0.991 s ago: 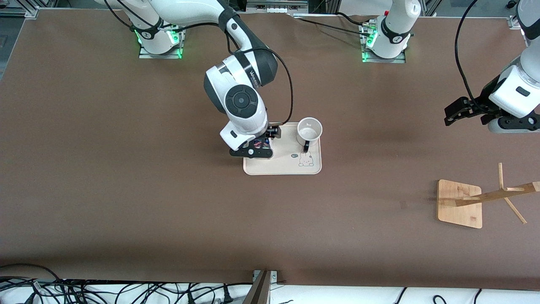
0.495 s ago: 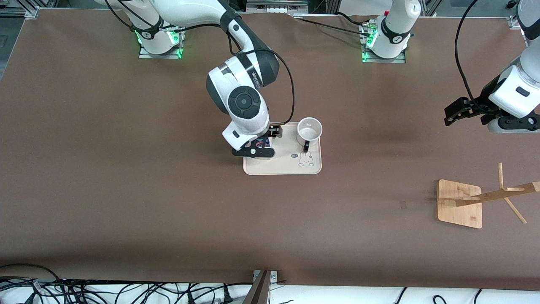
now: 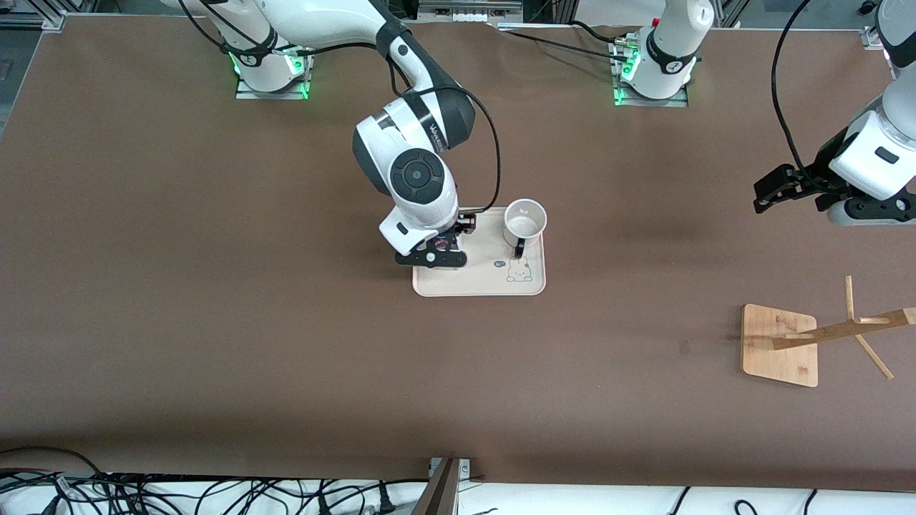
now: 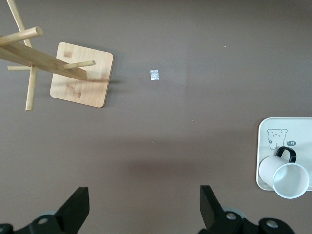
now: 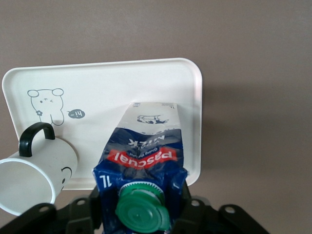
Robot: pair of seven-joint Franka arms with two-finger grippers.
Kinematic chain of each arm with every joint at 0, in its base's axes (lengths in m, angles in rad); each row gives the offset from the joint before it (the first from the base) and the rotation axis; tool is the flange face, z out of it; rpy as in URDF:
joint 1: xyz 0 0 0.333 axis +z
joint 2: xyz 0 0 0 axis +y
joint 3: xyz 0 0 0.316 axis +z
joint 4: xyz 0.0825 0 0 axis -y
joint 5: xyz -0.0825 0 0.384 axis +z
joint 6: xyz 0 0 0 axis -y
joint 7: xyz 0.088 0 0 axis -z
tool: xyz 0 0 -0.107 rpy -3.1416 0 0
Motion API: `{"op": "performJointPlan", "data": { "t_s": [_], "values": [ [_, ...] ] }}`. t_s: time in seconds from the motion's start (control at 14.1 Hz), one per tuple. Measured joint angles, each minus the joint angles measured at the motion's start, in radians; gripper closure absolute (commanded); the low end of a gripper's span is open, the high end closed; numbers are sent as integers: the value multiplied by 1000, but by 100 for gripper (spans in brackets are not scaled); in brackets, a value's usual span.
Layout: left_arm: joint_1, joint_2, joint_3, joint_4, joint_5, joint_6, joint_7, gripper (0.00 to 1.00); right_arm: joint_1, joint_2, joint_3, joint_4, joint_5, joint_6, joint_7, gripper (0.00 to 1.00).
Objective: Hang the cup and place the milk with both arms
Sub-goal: 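Lift the carton with the right gripper while the left gripper reaches the mug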
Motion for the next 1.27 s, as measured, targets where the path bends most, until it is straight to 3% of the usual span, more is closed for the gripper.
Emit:
{"op": "performJointPlan", "data": {
  "t_s": [0.57,0.78,0.99,1.27],
  "values": [
    [0,2,-1,0,0,0,0,0,-5,-1,-14,18,0,-10,0,58],
    [0,14,-7,0,0,0,0,0,-4,-13,-57,93,0,-131,-2,58],
    [0,18,-7,1,0,0,0,0,-11,-91,-109,131,0,-223,-4,58],
    [0,23,-8,1,0,-2,0,0,-104,-202,-124,111,-1,-297,-138,57]
  ]
}}
